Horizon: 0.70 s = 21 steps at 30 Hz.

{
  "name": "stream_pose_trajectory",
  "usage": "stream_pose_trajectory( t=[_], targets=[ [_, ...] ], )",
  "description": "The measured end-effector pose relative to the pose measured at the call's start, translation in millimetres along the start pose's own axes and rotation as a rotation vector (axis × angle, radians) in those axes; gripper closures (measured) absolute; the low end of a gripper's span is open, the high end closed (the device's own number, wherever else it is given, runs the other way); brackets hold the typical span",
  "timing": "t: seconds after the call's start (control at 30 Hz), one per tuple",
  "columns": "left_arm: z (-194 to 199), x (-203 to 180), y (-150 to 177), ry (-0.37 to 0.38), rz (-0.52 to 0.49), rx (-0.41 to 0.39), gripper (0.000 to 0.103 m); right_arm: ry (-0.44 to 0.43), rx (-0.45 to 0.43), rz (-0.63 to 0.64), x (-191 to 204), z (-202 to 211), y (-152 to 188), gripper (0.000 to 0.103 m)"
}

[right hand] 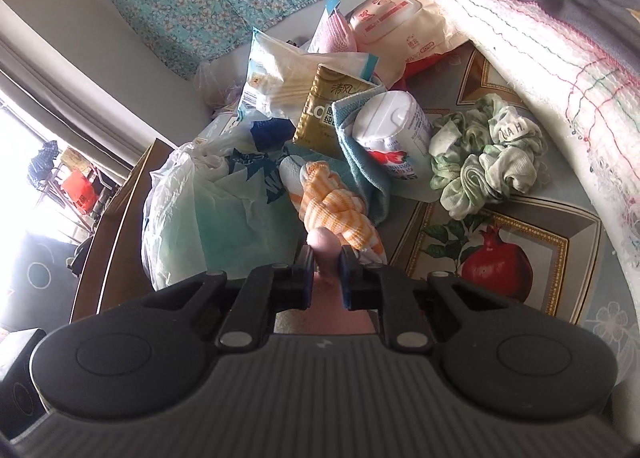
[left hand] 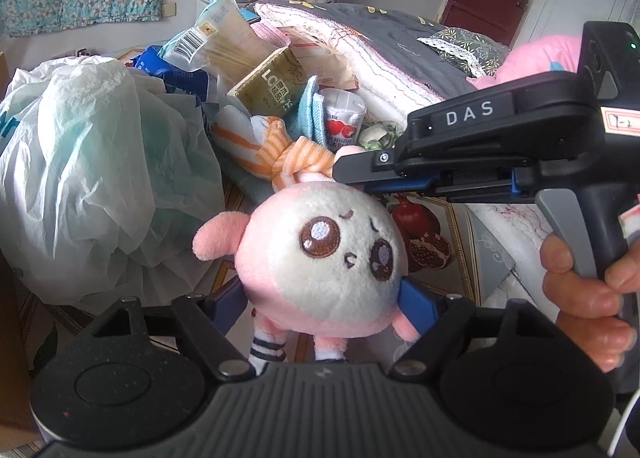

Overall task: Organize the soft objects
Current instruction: 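Carry the plush toy in the left gripper over the cardboard box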

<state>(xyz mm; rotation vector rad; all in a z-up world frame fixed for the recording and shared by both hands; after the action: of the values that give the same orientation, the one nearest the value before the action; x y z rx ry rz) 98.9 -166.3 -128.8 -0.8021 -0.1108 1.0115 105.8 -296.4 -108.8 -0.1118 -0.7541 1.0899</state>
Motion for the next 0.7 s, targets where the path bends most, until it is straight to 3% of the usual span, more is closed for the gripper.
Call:
stream_pose_trajectory(
  t=[0.4,0.7],
  targets=[
    [21.5,-17.3,-5.7,0.043,-0.023,-0.071,0.021,0.002,-0.108,0.022,14.4,47.5,-0.5,0.093],
    [93.6,-14.8,-40.8,-0.006,-0.015,-0.223,0.021,-0.144,-0.224,0.169,86.2,98.1,-27.4,0.093]
  ],
)
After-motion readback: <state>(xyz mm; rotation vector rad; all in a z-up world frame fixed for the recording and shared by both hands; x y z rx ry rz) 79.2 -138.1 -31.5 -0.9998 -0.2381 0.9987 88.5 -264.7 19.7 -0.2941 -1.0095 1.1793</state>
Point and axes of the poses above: each gripper's, at about its wrist camera, not at the fingertips, and z roughly against the way its jaws point, x to its left, y to its underside, the point moved 5 cm from there along -z, roughly the way its jaws point, and after that the axes turned 6 degrees about y, right-handed, at the moved point
